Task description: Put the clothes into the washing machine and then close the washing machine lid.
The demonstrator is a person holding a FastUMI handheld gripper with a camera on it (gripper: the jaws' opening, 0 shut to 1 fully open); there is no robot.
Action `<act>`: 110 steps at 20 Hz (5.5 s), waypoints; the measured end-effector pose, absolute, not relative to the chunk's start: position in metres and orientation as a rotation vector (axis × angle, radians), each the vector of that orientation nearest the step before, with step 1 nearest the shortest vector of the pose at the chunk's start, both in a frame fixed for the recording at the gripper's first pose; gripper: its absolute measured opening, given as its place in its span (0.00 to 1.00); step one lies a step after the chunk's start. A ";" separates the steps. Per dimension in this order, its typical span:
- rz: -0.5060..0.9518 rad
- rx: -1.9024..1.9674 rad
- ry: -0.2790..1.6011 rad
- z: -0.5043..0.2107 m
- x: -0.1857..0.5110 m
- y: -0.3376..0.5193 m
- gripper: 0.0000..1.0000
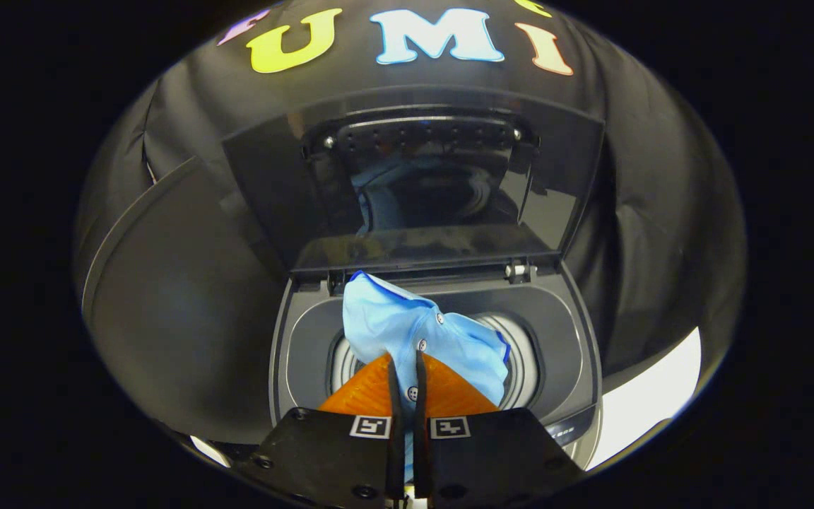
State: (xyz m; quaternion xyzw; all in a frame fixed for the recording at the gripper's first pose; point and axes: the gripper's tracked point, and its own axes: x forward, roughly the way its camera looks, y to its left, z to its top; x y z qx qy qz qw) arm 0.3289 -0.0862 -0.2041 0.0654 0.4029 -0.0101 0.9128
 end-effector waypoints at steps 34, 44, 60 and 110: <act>-0.005 0.086 0.244 -0.034 0.381 -0.090 0.97; 0.015 0.109 0.158 0.008 0.445 -0.090 0.97; -0.030 0.102 0.229 -0.020 0.518 -0.114 0.97; -0.003 0.036 0.093 -0.038 0.426 -0.115 0.97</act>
